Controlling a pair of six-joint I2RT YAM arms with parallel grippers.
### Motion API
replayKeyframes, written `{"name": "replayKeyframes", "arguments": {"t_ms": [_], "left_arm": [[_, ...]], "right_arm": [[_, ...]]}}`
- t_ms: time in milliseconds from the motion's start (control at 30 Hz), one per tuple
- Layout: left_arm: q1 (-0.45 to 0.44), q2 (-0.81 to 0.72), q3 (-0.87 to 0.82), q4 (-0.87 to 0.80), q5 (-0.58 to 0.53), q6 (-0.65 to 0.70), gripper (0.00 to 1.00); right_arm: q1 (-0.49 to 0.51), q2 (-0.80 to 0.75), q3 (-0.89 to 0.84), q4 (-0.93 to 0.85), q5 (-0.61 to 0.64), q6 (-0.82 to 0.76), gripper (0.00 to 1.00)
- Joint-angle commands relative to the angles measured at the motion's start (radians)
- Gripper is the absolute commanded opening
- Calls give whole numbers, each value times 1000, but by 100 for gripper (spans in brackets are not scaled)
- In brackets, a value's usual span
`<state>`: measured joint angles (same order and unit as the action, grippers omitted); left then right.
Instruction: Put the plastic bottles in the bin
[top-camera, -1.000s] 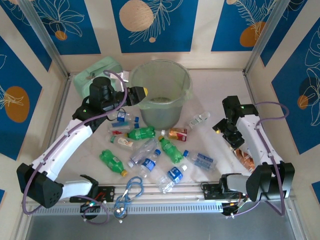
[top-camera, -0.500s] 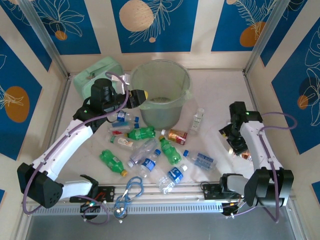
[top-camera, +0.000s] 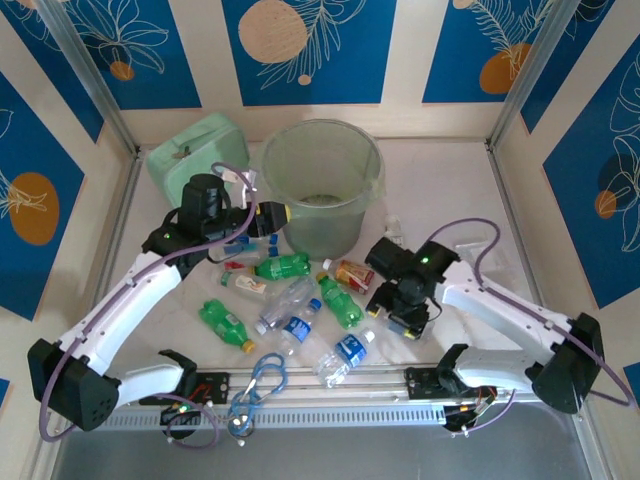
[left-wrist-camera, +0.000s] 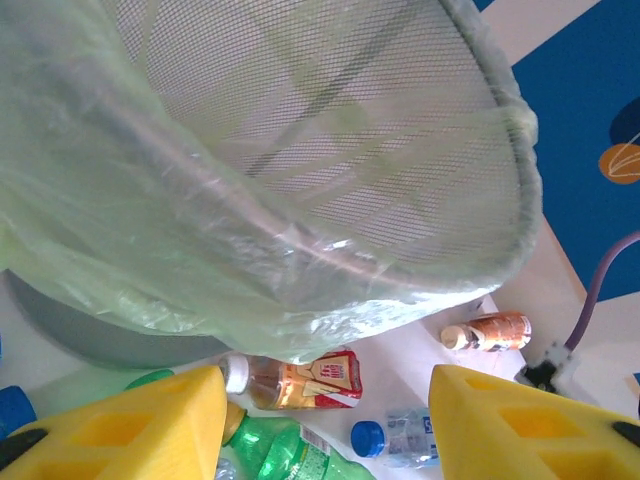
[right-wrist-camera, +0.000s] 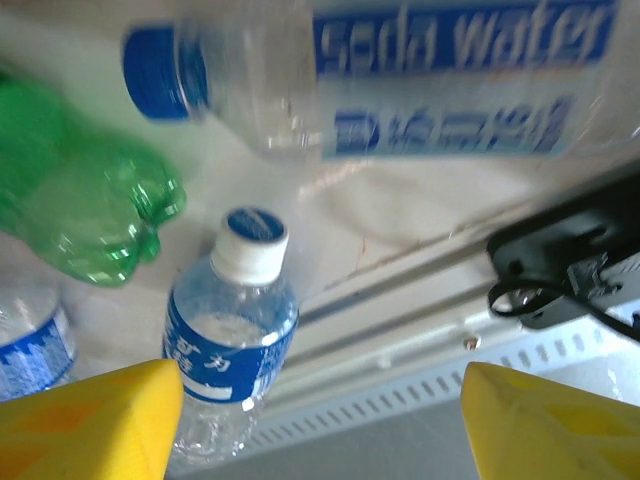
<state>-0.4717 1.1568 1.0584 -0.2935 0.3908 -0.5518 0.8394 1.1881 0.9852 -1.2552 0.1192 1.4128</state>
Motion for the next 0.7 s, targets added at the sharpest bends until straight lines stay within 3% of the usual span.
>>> {"name": "replayKeyframes", "arguments": {"t_ms": [0, 300, 500, 667], "left_arm": [[-5, -47, -26, -3, -18, -13, 56], [-4, -196, -157, -33, -40, -9, 72], [-4, -241, -138, -112, -17, 30, 79], [-4, -274, -146, -130, -37, 49, 81]], "right_arm": [[60, 70, 8, 43, -91, 103, 74], [267, 162, -16, 160, -62, 307, 83], [289, 251, -60, 319, -59, 386, 86], [294, 345, 4, 288, -8, 385, 86]]}}
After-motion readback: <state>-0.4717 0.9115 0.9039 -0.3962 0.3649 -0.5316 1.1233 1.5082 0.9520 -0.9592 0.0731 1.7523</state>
